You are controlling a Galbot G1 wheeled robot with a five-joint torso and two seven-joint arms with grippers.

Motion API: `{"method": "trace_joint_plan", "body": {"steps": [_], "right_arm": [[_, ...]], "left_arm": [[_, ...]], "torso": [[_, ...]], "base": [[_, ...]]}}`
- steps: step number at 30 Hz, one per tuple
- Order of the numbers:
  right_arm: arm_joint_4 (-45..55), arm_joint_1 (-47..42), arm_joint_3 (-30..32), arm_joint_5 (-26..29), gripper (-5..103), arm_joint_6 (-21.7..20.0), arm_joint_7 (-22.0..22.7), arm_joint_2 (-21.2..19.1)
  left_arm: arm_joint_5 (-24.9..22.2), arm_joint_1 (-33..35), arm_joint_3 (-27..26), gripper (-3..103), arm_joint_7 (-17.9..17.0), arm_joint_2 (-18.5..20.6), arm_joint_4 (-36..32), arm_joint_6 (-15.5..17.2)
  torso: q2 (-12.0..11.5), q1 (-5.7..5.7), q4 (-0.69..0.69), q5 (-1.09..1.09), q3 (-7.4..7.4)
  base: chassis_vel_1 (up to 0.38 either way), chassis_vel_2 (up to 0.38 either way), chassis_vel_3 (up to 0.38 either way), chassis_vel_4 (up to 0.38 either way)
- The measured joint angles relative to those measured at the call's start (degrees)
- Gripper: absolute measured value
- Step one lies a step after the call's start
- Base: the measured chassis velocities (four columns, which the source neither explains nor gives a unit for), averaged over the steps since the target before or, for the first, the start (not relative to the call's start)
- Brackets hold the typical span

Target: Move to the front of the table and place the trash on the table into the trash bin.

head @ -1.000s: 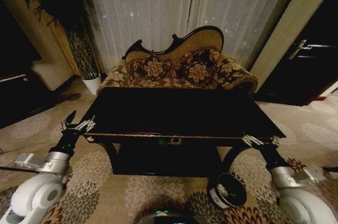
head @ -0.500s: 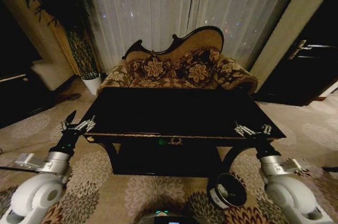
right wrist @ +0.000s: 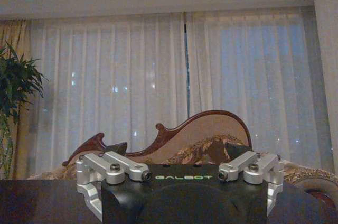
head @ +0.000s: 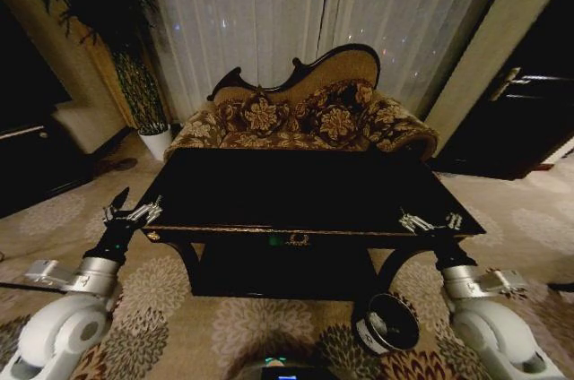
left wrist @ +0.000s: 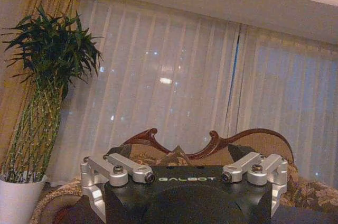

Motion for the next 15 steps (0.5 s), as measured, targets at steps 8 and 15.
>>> {"method": "trace_joint_plan", "body": {"steps": [8, 15], "right_arm": [[0.0, 0.0, 0.0, 0.0, 100, 0.0, 0.0, 0.0], [0.0, 0.0, 0.1, 0.0, 100, 0.1, -0.1, 0.0]], "left_arm": [[0.0, 0.0, 0.0, 100, 0.0, 0.0, 0.0, 0.0], [0.0, 0.0, 0.0, 100, 0.0, 0.0, 0.0, 0.0]], "torso": [[0.0, 0.00, 0.00, 0.00, 0.00], [0.0, 0.02, 0.01, 0.00, 0.01]], "base": [[0.000, 0.000, 0.000, 0.000], [0.039, -0.033, -0.040, 0.045]]}}
